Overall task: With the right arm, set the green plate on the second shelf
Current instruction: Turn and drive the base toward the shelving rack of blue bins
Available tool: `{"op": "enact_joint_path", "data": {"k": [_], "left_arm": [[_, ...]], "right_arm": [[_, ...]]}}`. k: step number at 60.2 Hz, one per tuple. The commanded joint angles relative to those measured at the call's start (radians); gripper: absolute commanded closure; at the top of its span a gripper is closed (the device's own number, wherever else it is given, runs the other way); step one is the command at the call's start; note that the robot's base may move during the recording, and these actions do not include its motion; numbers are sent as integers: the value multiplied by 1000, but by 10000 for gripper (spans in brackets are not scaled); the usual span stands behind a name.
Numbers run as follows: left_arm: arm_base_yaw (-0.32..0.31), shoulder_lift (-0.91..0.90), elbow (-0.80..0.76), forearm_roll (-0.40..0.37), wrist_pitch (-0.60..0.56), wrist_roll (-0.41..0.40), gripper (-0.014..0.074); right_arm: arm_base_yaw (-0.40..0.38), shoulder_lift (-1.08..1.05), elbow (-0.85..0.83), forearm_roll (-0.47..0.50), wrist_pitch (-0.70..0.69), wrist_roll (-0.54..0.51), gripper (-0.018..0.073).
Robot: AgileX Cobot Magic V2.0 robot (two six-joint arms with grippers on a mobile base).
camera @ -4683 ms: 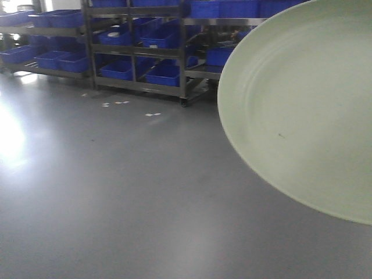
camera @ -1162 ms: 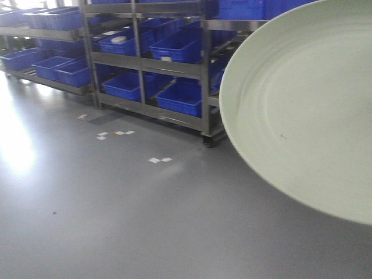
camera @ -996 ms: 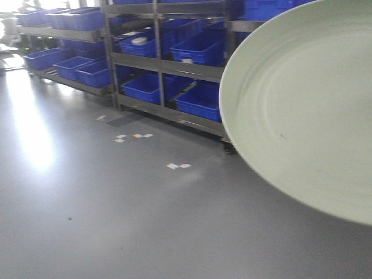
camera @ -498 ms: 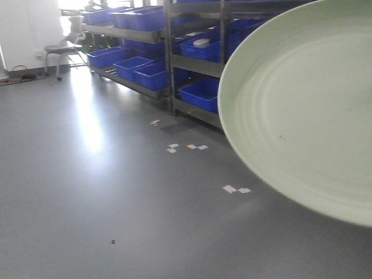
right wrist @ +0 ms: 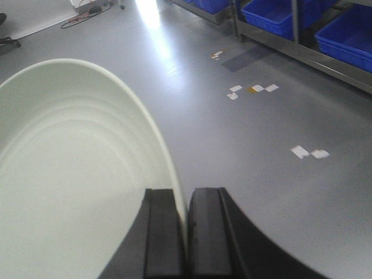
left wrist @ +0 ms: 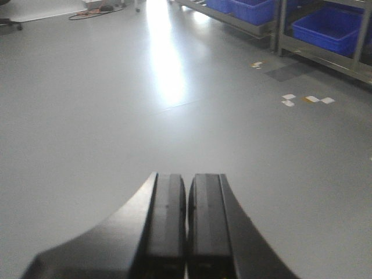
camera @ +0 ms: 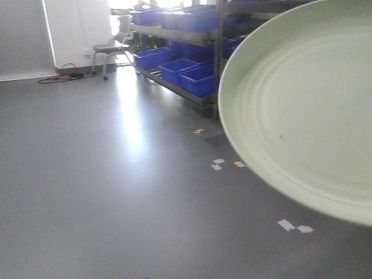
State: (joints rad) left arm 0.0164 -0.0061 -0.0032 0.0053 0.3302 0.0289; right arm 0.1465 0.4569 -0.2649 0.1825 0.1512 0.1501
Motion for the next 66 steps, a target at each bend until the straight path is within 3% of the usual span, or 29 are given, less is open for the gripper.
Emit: {"op": "enact_joint_path", "data": {"k": [1,66], "left_arm": [[-5,-21,40,2,-72,1,472],[-5,-21,40,2,-72,1,472]], "right_arm": [[-5,-1,-33,5,-112,-1,503],[-5,-1,-33,5,-112,-1,503]]}}
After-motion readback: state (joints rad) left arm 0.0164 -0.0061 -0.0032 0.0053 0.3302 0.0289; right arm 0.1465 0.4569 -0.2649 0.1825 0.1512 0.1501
